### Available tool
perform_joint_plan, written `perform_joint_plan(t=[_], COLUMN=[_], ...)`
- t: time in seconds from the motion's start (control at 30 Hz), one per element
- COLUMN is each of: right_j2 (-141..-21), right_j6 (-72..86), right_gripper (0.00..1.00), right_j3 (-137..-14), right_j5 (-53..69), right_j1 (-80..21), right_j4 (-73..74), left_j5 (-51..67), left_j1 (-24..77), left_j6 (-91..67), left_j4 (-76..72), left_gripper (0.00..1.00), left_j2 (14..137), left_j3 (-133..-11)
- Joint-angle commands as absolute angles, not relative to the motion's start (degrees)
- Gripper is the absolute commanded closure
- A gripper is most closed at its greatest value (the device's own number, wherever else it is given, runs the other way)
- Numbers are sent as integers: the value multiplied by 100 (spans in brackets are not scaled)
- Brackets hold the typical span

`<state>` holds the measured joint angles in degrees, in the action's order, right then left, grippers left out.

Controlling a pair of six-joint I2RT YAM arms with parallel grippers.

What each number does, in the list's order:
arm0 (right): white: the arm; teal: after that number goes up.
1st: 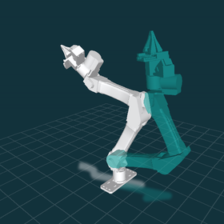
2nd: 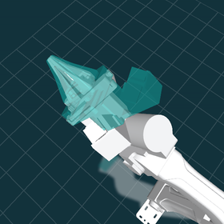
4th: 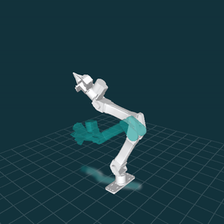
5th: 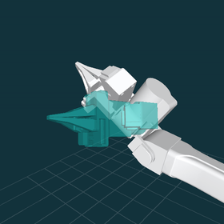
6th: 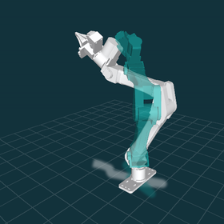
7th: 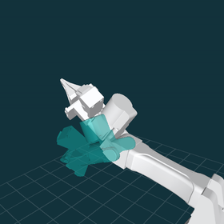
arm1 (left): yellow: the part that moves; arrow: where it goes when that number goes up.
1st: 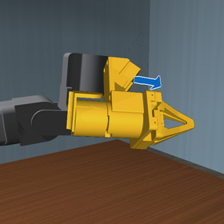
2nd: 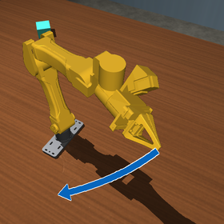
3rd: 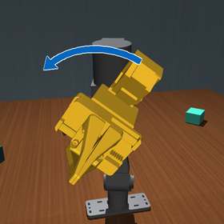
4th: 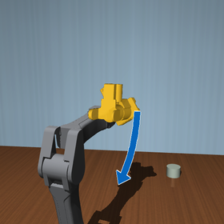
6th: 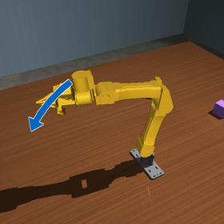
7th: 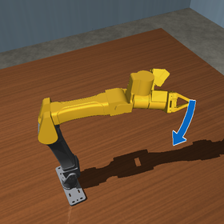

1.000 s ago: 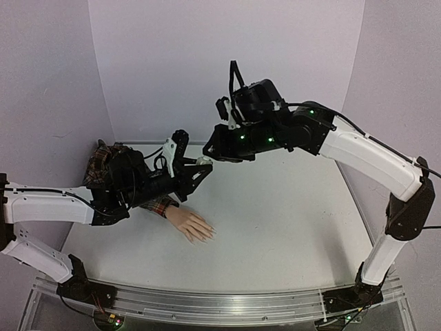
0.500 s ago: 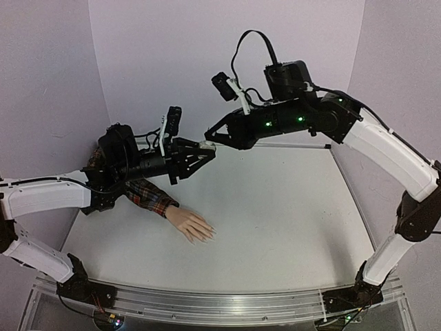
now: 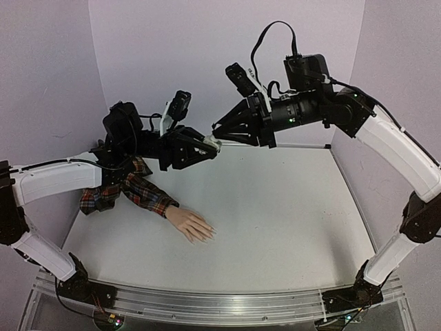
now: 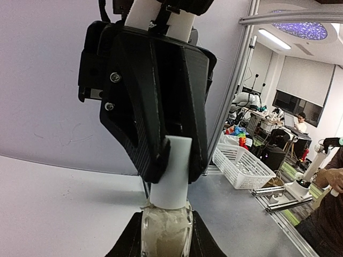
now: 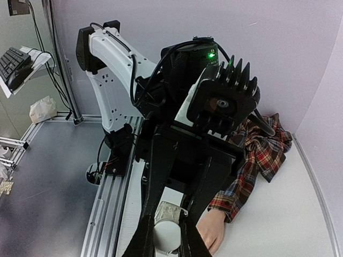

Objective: Paint the nails

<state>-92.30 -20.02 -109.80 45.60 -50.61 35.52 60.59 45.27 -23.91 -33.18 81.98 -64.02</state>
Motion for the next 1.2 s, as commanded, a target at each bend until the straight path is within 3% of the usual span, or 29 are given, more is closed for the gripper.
perform_joint_plan(t=[0.0,0.13,0.27,0.4,0.6,0.83,0.93,1.07,1.17], right_j2=[-9282,-9227,-9043,-9192,-9445,-9746,-9803,-9800,-9820], right_j6=[-1886,-873,654,1959,2608,2528,2574,2641,2629], right_gripper=[66,39,24,20,25,30,43,48,64], right_j3=[-11369,-11343,-11020,-11084,-11352,-11649,-11642,-11578,-11591], right_j5=[4212,2996,1946,1332,411,283,288,280,338], right_j1=[-5008,-5007,-5007,-5030,-5216,-5415,-5409,-5425,-5430], right_j4=[3669,3524,3072,2874,2878,2951,2977,2975,2971], left_j5=[5736,4868,4230,4158,4196,4291,4315,4300,4321], left_j1=[4244,4211,4194,4176,4175,4176,4175,4175,4175], left_j6=[-2349,-1384,-847,-755,-848,-917,-956,-996,-1051], left_j4=[-3238,-2295,-1978,-1968,-2125,-2136,-2178,-2223,-2280], left_gripper=[100,100,100,100,100,100,100,100,100], left_j2=[8169,8080,8081,8206,8387,8546,8552,8535,8534], left_j3=[-6805,-6933,-7016,-7180,-7352,-7464,-7488,-7491,-7478])
